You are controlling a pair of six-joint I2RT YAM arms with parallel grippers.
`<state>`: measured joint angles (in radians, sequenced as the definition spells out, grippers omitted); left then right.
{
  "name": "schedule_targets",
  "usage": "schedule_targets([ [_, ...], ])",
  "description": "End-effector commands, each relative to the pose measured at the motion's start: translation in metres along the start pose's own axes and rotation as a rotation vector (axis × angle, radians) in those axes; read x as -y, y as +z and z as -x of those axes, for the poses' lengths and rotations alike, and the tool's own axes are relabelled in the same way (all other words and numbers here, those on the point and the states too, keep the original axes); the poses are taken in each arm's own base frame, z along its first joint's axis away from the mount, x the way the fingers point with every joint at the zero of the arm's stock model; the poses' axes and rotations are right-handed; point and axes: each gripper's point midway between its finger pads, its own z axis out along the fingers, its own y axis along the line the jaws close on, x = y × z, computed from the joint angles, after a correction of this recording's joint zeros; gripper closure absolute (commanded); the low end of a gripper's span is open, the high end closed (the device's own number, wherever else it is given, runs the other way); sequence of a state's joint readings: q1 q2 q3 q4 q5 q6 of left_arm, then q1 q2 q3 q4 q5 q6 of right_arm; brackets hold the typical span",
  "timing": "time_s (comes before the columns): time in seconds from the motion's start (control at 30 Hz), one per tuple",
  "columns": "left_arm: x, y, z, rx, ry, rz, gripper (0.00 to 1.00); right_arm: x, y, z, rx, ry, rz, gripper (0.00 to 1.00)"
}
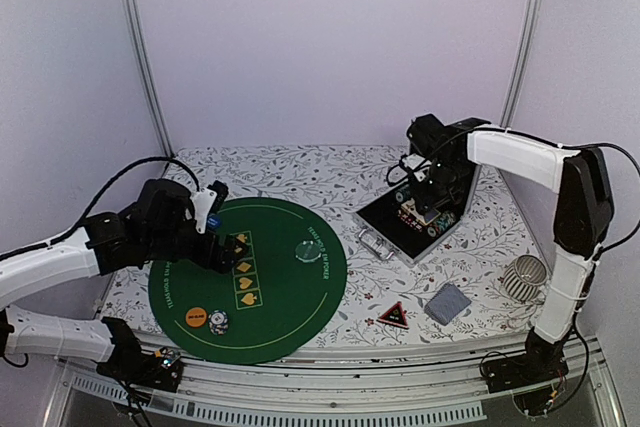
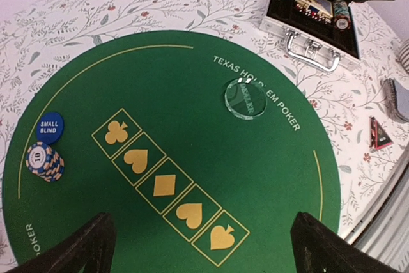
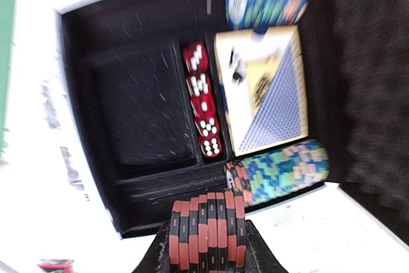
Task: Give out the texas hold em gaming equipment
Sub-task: Pick up the pile of poker chips from the chip case, then pass from the right arm to the left
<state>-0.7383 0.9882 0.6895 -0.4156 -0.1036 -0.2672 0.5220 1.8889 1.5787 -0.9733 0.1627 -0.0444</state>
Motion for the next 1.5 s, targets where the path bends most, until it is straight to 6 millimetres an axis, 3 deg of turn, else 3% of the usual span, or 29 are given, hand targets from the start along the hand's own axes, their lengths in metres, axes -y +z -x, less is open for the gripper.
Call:
schedule_targets([
  [0.0,0.007,-0.021,0.037,0.115,0.068,-0.035,0.02,-0.01,-0.067,0.027,0.168,0.057,0.13,0.97],
  [0.13,0.022,-0.04,0.072,0.212,0.176,-0.076,0.07,-0.061,-0.112,0.046,0.302,0.056,0.415,0.97],
  [0.33,0.091,-0.066,0.105,0.393,0.483,-0.195,0.09,-0.16,-0.168,0.05,0.378,-0.062,0.804,0.98],
  [0.47,0.131,-0.064,0.101,0.451,0.688,-0.216,0.05,-0.21,-0.189,0.042,0.38,-0.106,0.991,0.97],
  [0.57,0.153,-0.046,0.085,0.398,0.824,-0.226,0.02,-0.241,-0.194,0.031,0.335,-0.138,1.089,0.97],
  [0.63,0.157,-0.034,0.081,0.371,0.892,-0.18,0.02,-0.258,-0.192,0.027,0.313,-0.157,1.114,0.97],
  [0.8,0.151,-0.013,0.092,0.386,0.925,-0.048,0.03,-0.28,-0.187,0.022,0.268,-0.177,1.171,0.98],
  [0.9,0.155,-0.006,0.091,0.386,0.937,-0.05,0.09,-0.288,-0.185,0.022,0.259,-0.186,1.201,0.98],
  [1.07,0.154,0.001,0.092,0.379,0.926,-0.037,0.33,-0.296,-0.179,0.02,0.245,-0.196,1.218,0.97],
  [1.4,0.159,-0.004,0.093,0.389,0.914,-0.078,0.62,-0.298,-0.181,0.021,0.257,-0.204,1.236,0.98],
  [1.47,0.162,-0.008,0.094,0.394,0.905,-0.097,0.75,-0.298,-0.179,0.019,0.25,-0.2,1.233,0.98],
])
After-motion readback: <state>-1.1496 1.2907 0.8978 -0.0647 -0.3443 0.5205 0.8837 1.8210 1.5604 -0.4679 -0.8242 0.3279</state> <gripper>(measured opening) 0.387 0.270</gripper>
